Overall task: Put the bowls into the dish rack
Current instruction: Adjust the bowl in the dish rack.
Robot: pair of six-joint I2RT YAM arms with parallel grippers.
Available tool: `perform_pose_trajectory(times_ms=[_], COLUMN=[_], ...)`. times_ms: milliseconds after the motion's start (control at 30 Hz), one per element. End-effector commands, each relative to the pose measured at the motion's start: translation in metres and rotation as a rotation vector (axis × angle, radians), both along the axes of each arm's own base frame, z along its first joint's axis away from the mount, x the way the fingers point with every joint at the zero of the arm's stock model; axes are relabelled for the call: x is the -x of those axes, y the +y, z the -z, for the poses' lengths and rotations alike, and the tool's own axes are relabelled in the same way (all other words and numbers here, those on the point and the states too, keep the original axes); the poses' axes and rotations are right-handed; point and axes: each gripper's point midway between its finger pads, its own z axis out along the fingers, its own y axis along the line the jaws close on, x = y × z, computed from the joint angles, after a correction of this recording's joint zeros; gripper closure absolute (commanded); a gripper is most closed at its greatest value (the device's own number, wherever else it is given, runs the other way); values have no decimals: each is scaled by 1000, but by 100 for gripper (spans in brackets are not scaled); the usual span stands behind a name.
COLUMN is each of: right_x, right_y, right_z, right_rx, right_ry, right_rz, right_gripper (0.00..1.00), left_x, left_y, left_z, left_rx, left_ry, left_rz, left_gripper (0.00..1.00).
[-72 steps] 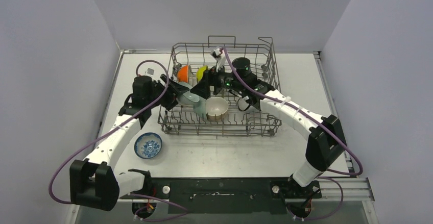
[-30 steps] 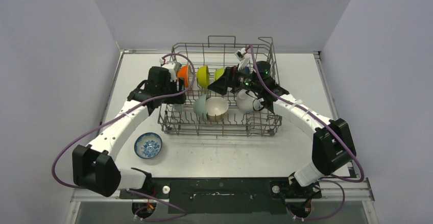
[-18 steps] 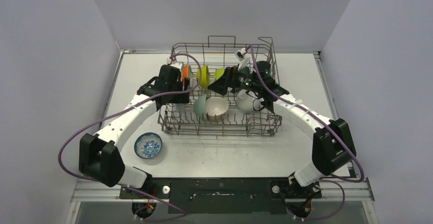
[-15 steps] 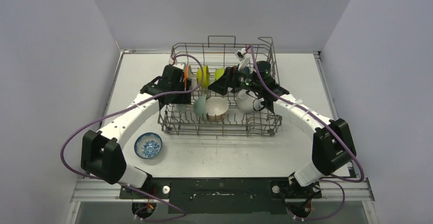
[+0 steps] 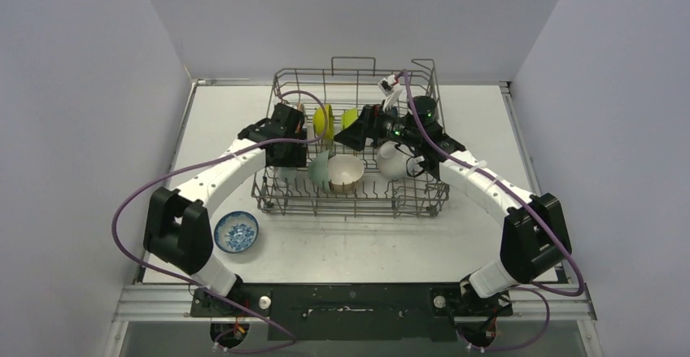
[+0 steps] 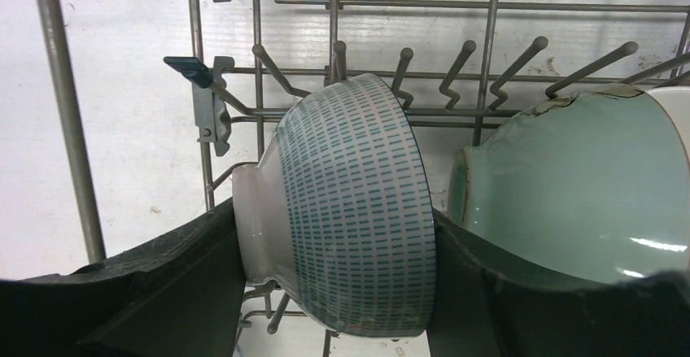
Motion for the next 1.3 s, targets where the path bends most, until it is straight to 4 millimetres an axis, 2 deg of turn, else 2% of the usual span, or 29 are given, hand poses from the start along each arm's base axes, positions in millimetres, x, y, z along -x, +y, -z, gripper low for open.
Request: perform_pose_trajectory(times_ms=[0, 300, 533, 600, 700, 1067, 1133, 1267], right_x=[3, 2, 2, 1, 1, 2, 2, 1], right_y=[-2, -2, -1, -1, -1, -1, -2, -2], right_z=[-31, -22, -18, -18, -18, -20, -19, -18], right_rx=[-34, -19, -14, -14, -15, -17, -15, -11], right_ry=[-94, -74, -60, -58, -56, -57, -56, -53], right_rz=[-17, -22, -27, -25, -26, -25, -24, -21], right_gripper=[4, 4, 3, 3, 3, 3, 3, 2], left_x=[-8, -3, -3, -3, -6, -11, -10, -8], left_y=[-17, -27, -18, -16, -14, -5, -3, -1], left_z=[-10, 13, 20, 20, 14, -18, -22, -31], left_rx=[53, 103, 154, 177, 201, 184, 179, 177], left_ry=[-32, 26, 38, 38, 16, -76, -80, -90], left_rz=[28, 63, 48, 43, 39, 22, 19, 18], left_gripper=[99, 100, 99, 92, 70, 13, 9, 8])
